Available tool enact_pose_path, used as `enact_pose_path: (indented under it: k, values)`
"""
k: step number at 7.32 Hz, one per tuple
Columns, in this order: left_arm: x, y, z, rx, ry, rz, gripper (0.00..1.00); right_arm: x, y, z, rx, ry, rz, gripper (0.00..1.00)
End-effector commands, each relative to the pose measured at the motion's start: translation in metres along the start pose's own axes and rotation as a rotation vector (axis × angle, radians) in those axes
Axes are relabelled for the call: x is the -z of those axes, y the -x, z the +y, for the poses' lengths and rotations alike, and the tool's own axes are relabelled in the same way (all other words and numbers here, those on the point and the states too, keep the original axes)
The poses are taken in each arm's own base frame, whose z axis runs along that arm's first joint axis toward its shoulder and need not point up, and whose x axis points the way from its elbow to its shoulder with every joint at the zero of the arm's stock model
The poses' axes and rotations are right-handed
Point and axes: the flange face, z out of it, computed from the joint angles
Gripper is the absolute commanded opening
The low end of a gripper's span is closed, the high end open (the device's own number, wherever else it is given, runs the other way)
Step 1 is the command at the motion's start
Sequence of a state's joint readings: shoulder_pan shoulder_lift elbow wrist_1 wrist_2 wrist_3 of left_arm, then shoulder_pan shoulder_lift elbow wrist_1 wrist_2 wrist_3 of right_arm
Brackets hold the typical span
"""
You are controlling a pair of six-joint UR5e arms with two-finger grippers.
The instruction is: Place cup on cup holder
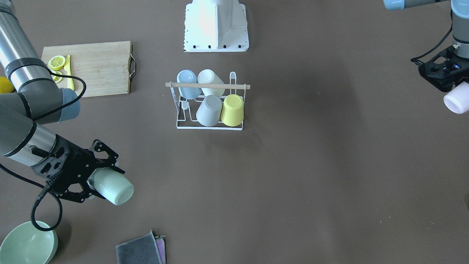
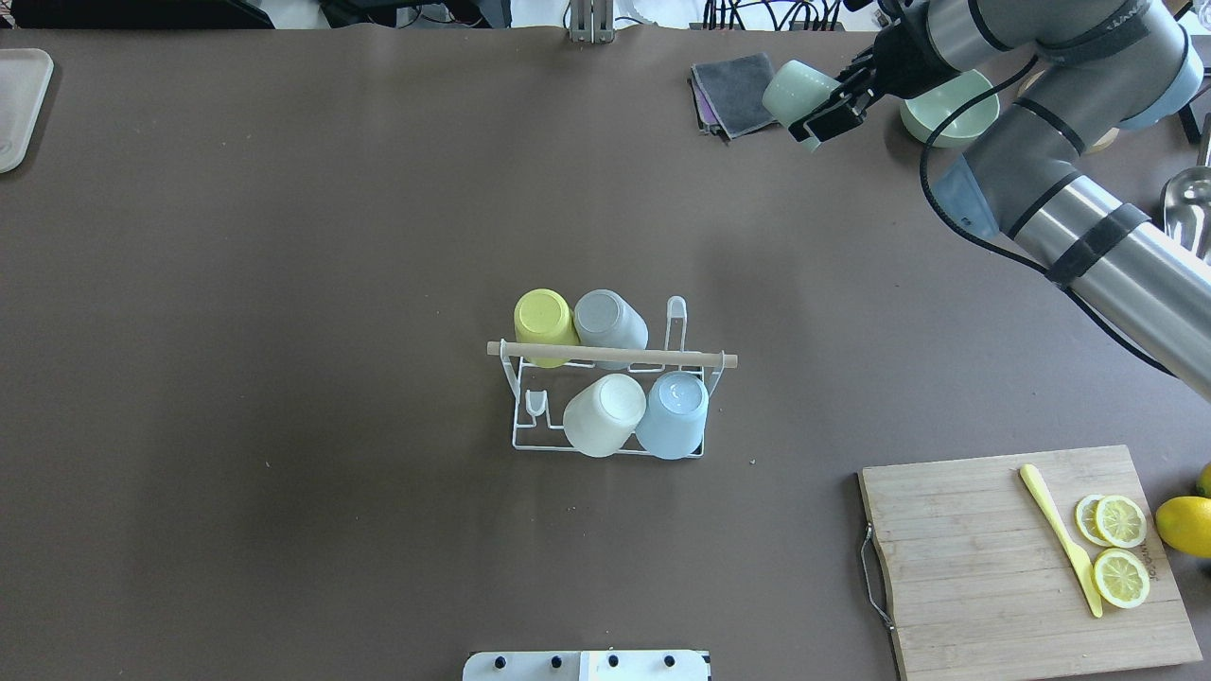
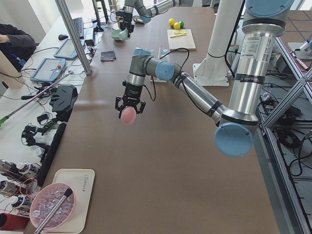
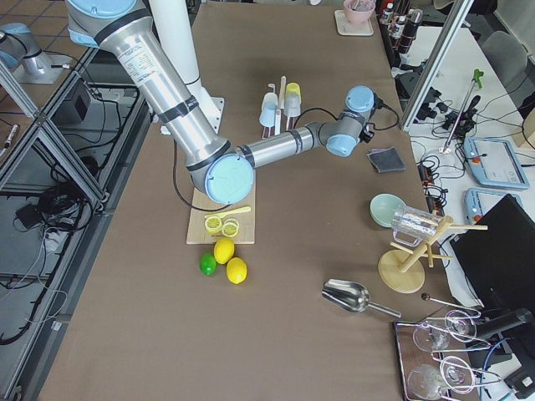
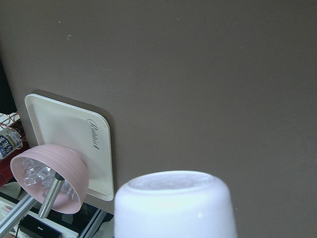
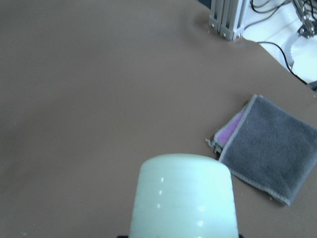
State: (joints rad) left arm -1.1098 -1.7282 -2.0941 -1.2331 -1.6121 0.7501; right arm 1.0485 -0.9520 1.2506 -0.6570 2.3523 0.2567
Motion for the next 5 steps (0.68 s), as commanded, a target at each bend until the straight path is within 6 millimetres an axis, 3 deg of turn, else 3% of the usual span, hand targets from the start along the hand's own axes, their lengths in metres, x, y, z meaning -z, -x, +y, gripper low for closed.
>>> enact_pose_path:
  k: [1,2,3,5]
  values:
    - [0.011,0.0,-0.015,0.011,-0.108,0.047,0.16,0.019,0.022,-0.014,0.003,-0.174,-0.043,0.27]
    - [0.024,0.005,-0.023,0.031,-0.138,0.037,0.16,0.026,0.032,-0.021,-0.022,-0.238,-0.068,0.27]
    - [0.017,0.008,-0.028,0.064,-0.156,0.026,0.16,0.027,0.04,-0.021,-0.026,-0.267,-0.092,0.27]
    - [0.001,0.008,-0.042,0.063,-0.29,0.059,0.16,0.013,0.079,-0.029,0.057,-0.376,-0.14,0.27]
